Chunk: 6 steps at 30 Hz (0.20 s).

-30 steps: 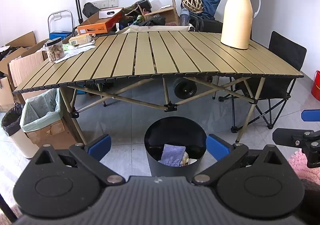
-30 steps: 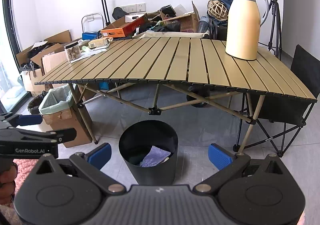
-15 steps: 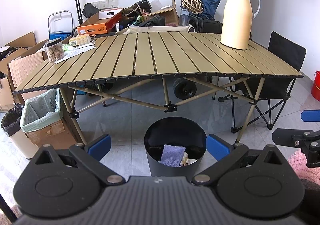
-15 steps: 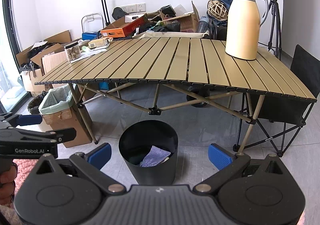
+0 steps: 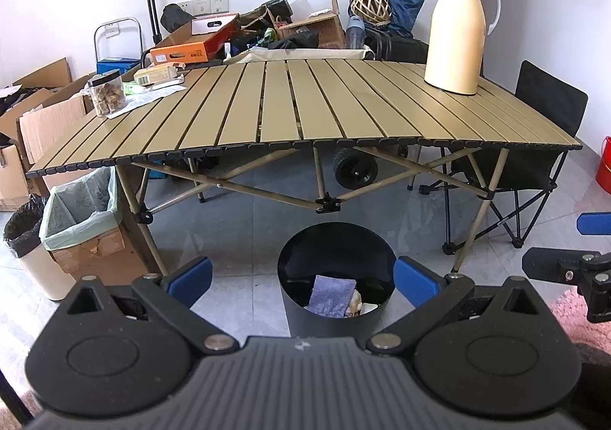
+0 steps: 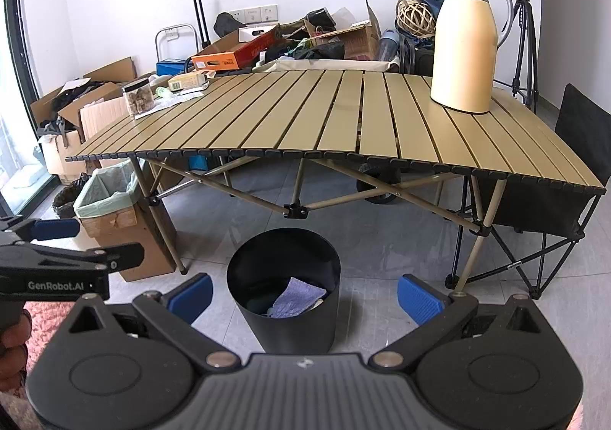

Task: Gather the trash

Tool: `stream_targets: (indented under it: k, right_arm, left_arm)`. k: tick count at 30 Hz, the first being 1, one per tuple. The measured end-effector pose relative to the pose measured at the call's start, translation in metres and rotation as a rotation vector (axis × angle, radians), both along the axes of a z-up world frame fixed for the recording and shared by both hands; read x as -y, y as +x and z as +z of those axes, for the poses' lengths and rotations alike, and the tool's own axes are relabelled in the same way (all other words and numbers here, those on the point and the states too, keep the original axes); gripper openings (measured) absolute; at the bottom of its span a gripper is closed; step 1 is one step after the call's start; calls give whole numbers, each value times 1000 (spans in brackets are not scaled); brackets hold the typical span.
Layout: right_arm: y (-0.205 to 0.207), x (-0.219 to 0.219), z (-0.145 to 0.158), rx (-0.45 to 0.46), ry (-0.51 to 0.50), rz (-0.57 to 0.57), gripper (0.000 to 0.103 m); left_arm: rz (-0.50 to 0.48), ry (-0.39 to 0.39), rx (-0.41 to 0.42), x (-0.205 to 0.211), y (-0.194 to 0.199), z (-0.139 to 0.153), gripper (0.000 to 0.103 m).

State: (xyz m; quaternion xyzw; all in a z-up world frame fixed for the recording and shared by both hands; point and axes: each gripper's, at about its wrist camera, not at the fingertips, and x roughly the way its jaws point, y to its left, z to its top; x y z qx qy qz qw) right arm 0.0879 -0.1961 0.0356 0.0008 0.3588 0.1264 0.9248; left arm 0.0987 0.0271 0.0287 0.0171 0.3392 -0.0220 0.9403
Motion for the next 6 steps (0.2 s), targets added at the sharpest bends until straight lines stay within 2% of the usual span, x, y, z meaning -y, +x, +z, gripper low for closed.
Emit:
stream_targets:
  k: [6]
  right_arm:
    - [0, -1, 0, -2, 0, 1, 103]
  left_arm:
    - [0, -1, 11, -1, 0, 0, 103]
